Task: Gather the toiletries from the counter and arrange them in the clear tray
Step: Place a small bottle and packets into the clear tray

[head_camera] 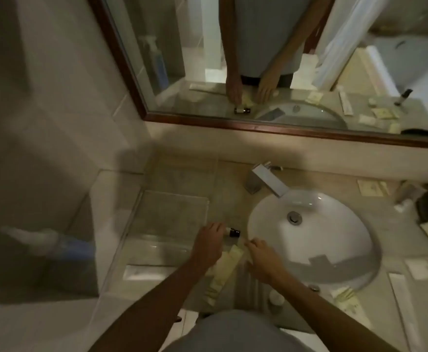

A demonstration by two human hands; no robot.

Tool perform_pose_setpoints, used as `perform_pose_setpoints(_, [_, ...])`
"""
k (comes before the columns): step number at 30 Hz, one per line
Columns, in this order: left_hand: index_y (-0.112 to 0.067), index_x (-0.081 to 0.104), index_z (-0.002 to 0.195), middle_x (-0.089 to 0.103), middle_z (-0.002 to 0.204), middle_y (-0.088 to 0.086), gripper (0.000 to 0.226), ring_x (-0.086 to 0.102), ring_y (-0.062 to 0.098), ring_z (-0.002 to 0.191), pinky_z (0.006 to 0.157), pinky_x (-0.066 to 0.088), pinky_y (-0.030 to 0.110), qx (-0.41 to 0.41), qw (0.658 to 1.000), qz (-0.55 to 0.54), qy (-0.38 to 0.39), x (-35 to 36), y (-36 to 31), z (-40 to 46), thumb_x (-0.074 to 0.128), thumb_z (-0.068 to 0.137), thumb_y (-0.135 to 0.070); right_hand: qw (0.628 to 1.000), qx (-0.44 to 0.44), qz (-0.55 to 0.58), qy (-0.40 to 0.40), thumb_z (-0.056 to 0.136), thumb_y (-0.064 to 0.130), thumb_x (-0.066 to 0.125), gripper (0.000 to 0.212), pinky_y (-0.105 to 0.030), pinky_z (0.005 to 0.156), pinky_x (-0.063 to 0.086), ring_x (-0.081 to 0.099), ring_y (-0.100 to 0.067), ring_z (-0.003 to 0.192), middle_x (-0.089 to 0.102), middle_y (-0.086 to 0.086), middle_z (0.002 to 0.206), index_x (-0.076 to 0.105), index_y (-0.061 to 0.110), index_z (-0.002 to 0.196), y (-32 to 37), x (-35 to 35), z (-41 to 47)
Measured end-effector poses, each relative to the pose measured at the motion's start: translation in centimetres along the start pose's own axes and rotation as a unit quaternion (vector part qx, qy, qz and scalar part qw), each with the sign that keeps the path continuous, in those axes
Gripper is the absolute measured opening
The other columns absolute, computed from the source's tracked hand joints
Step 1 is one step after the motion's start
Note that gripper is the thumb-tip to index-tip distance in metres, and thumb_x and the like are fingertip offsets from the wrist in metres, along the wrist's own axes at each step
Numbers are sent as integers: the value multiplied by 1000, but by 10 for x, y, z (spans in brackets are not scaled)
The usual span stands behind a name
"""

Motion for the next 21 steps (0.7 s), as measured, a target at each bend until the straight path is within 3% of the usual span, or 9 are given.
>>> perform_pose_setpoints(3, [-17,56,117,60,115,3,46,55,25,103,85,43,35,48,999,16,16,10,-4,15,63,73,-9,999,39,-2,8,88,20,52,43,-38,93,45,48,-25,115,49,-5,133,48,20,131,-4,14,-10])
perform_pose_setpoints(7, [-16,60,108,59,109,4,33,54,24,100,82,42,33,80,996,39,28,11,-1,30,68,75,-12,998,54,-2,9,86,22,59,46,-37,91,46,48,-24,112,49,-5,130,48,20,131,-9,27,-17])
perform_pose_setpoints(10, [-16,62,108,61,105,4,41,57,22,95,79,46,31,99,994,35,-9,0,10,36,75,69,-18,998,55,16,-13,85,23,62,49,-35,91,47,49,-23,113,49,-3,129,49,20,132,-8,28,-16])
perform_pose_setpoints(15, [-11,62,116,64,110,8,55,58,26,97,80,49,35,82,990,31,-106,-29,69,39,72,63,0,997,57,31,-43,87,25,59,45,-35,88,49,51,-23,111,52,-2,126,53,21,131,-14,31,-19])
perform_pose_setpoints(21, [-13,63,116,63,114,7,59,58,27,102,78,52,38,17,998,55,-13,-38,133,49,78,59,-4,997,48,0,-65,78,13,68,35,-39,72,53,61,-28,93,63,-5,106,67,16,113,-39,40,-43])
Point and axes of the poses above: each hand's wrist, its own z-axis towards the middle knuckle, its own x-axis out of the palm, y = z × x, the point moved 2 cm from there along z, towards the middle knuckle
